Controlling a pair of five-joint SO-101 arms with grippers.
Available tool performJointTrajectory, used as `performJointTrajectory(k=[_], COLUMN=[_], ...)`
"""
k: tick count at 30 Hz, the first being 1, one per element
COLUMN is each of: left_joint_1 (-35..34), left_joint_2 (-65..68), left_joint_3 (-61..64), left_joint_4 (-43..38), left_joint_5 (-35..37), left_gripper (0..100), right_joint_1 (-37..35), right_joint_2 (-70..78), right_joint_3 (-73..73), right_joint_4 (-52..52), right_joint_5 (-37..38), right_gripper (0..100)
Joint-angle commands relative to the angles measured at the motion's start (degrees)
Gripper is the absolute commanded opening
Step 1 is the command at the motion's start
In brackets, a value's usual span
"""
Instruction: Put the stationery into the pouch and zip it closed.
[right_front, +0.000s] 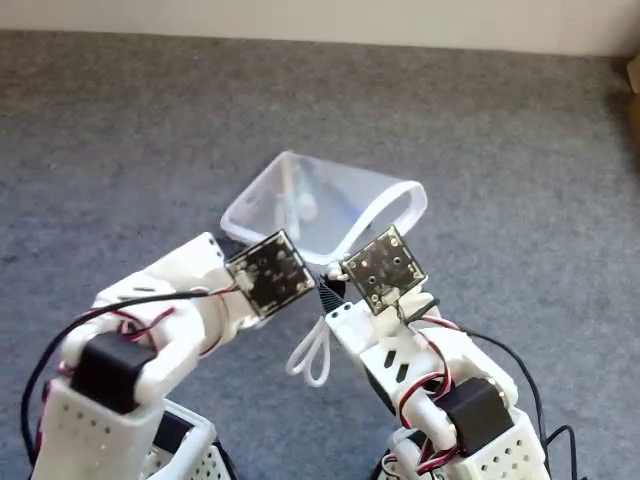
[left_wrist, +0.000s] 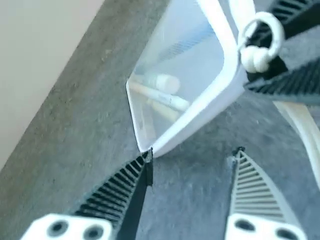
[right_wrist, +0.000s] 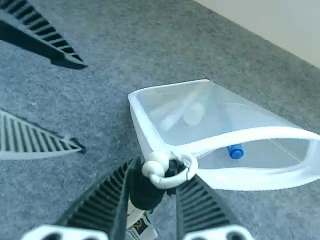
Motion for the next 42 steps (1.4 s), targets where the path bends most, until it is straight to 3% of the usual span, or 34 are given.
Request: performJointTrajectory(k=[1, 9, 15, 21, 26, 36, 42], left_joint_1=[1.4, 9.0, 9.2, 9.5, 9.5, 9.5, 9.5], left_joint_2=[-0.3, -0.3, -0.2, -0.2, -0.2, -0.2, -0.3], left_joint_3=[3.4, 8.3, 14.7, 17.4, 21.0, 27.8, 32.6], left_joint_4=[-9.1, -13.6, -23.6, -28.1, -34.9, -43.5, -53.5], left_joint_5=[1.7, 1.9, 4.2, 4.3, 10.8, 16.0, 18.4], left_gripper=[25, 25, 25, 25, 25, 24, 14], right_joint_1=[0.6, 0.6, 0.6, 0.5, -2.5, -3.2, -3.2], right_joint_2=[-1.1, -1.0, -1.0, -1.0, -1.0, -1.0, -1.0], right_joint_3=[-4.2, -4.2, -4.1, -4.1, -4.1, -4.1, -4.2], right_joint_4=[0.2, 0.0, 0.0, 0.0, 0.0, 0.0, 0.0], right_joint_5=[0.7, 0.4, -2.3, -2.9, -4.0, -6.1, -6.2], right_gripper=[0.5, 0.5, 0.5, 0.5, 0.5, 0.5, 0.5])
